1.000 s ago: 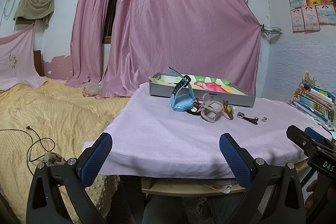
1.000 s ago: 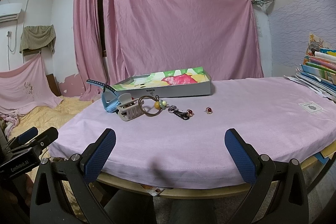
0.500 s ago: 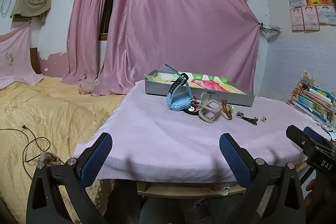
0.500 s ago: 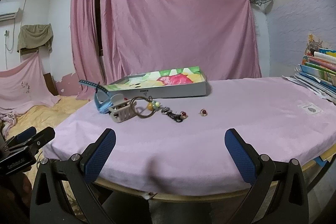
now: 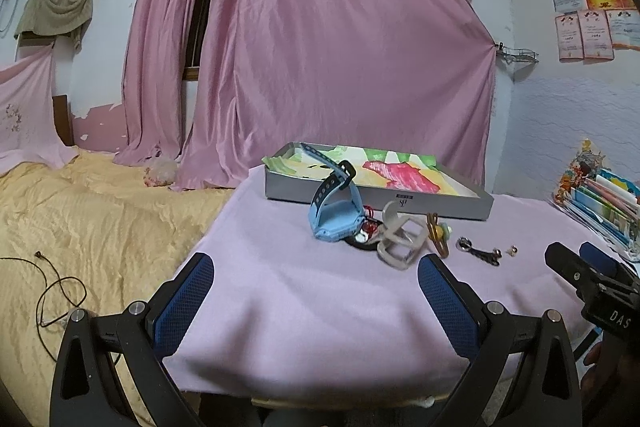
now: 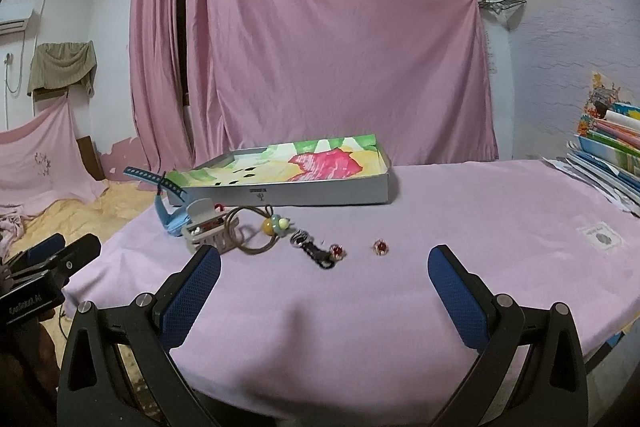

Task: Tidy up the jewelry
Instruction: 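Move the left tool toward the grey watch case while the right tool approaches a red earring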

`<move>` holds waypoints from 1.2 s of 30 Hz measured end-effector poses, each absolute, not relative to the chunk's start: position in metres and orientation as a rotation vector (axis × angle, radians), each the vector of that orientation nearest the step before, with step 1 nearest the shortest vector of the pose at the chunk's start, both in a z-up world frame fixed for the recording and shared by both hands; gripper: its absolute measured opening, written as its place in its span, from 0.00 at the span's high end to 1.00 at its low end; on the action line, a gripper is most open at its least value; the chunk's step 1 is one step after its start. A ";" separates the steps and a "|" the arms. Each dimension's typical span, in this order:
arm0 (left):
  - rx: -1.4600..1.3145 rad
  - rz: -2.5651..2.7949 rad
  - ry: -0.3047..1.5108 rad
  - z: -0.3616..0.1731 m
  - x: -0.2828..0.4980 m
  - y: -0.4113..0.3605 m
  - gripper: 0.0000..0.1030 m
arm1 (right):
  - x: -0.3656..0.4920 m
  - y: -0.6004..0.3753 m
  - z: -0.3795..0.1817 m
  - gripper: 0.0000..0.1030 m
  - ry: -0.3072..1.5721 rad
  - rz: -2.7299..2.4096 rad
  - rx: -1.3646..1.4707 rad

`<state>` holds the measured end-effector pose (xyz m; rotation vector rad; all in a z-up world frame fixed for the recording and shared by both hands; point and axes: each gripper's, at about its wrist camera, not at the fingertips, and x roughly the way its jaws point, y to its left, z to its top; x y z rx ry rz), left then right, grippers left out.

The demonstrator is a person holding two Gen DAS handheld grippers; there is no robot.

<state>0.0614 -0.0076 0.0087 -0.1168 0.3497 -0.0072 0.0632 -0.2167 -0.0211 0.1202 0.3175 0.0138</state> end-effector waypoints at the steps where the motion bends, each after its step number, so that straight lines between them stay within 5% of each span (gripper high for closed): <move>1: -0.117 -0.011 0.353 0.010 0.066 -0.009 0.00 | 0.067 -0.218 -0.020 0.01 0.321 0.016 0.117; 20: -0.081 -0.173 0.512 0.010 0.135 -0.040 0.01 | 0.135 -0.238 -0.018 0.04 0.479 0.052 0.157; 30: -0.079 -0.214 0.571 0.005 0.156 -0.050 0.10 | 0.164 -0.244 -0.030 0.42 0.578 0.005 0.165; 36: -0.055 -0.228 0.608 0.003 0.166 -0.056 0.18 | 0.174 -0.247 -0.036 0.56 0.645 -0.044 0.156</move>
